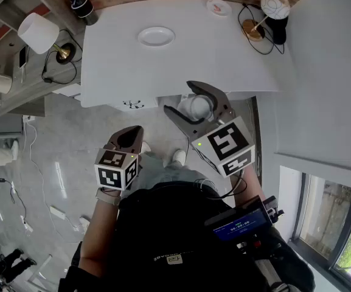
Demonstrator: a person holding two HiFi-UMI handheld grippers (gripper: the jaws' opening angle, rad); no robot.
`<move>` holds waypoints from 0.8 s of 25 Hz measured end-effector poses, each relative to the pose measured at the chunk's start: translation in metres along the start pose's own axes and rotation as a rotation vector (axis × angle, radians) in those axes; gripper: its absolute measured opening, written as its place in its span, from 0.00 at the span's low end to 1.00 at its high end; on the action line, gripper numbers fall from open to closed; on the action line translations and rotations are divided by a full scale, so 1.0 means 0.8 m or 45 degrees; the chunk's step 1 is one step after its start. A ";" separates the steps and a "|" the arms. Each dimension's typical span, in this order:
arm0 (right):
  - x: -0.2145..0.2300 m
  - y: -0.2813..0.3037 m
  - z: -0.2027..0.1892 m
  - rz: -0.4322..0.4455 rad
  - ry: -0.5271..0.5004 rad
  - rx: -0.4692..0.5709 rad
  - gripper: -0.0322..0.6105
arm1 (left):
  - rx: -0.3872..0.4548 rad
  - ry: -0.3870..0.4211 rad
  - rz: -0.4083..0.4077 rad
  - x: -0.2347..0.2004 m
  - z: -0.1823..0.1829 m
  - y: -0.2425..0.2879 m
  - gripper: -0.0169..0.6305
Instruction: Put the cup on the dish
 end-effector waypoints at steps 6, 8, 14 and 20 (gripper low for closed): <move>-0.020 -0.010 0.003 -0.040 0.015 0.013 0.51 | 0.023 0.013 -0.023 0.005 0.000 -0.028 0.03; -0.025 -0.011 0.005 -0.064 0.033 0.020 0.50 | 0.026 -0.020 -0.040 0.001 -0.003 -0.037 0.03; -0.034 -0.008 0.018 -0.130 0.114 0.096 0.50 | 0.072 -0.044 -0.046 -0.020 0.004 -0.050 0.03; -0.039 -0.006 0.022 -0.166 0.130 0.112 0.50 | 0.064 -0.006 -0.068 -0.029 0.010 -0.047 0.03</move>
Point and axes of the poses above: the fingertips, and each gripper's own axes: y forward along the fingers, x to its right, z out of its top, the point moved 4 cm from there along -y, backward along the fingers, and after that the axes turned 12 degrees about x, right-handed, at the moved point
